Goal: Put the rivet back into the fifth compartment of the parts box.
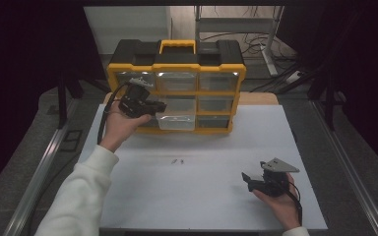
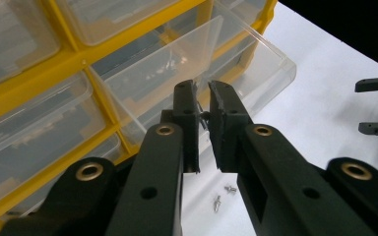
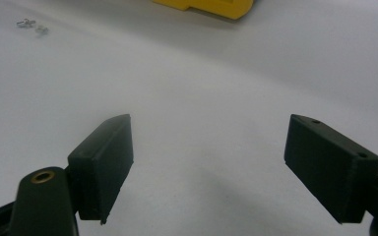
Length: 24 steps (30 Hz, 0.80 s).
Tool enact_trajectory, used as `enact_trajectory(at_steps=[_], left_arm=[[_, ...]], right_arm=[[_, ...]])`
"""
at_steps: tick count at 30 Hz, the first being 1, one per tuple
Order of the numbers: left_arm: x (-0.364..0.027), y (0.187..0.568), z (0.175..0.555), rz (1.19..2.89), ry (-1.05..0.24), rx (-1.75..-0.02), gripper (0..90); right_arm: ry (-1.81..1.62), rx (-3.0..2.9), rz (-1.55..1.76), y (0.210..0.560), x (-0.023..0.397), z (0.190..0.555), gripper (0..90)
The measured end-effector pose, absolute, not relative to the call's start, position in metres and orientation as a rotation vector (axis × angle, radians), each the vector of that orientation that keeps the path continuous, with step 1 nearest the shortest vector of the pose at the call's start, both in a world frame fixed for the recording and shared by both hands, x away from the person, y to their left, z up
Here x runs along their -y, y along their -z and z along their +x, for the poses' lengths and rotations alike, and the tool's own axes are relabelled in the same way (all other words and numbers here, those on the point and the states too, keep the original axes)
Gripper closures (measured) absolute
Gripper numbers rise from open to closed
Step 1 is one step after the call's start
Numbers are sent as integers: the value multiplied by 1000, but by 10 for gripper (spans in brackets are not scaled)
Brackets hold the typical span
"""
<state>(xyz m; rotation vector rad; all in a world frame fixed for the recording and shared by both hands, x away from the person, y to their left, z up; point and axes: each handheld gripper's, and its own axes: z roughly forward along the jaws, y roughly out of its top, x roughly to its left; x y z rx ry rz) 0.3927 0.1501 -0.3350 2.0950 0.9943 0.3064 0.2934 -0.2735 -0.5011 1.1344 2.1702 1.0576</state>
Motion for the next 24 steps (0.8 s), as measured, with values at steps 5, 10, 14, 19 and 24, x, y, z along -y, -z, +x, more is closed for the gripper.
enact_trajectory(at_steps=[5,10,14,19,24], left_arm=[[-146,336,395,2102,-310,-992,829],[-144,337,396,2107,-313,-990,826],[-146,335,394,2064,-364,-982,588],[-151,332,390,2028,-362,-984,260],[-156,332,384,2021,-371,-986,189]], right_arm=[[-1058,-2170,1136,501,274,294,195],[-1059,-2170,1137,501,273,294,195],[-1059,-2169,1137,501,274,293,194],[-1057,-2170,1139,501,274,293,195],[-1057,-2169,1137,501,274,293,195]])
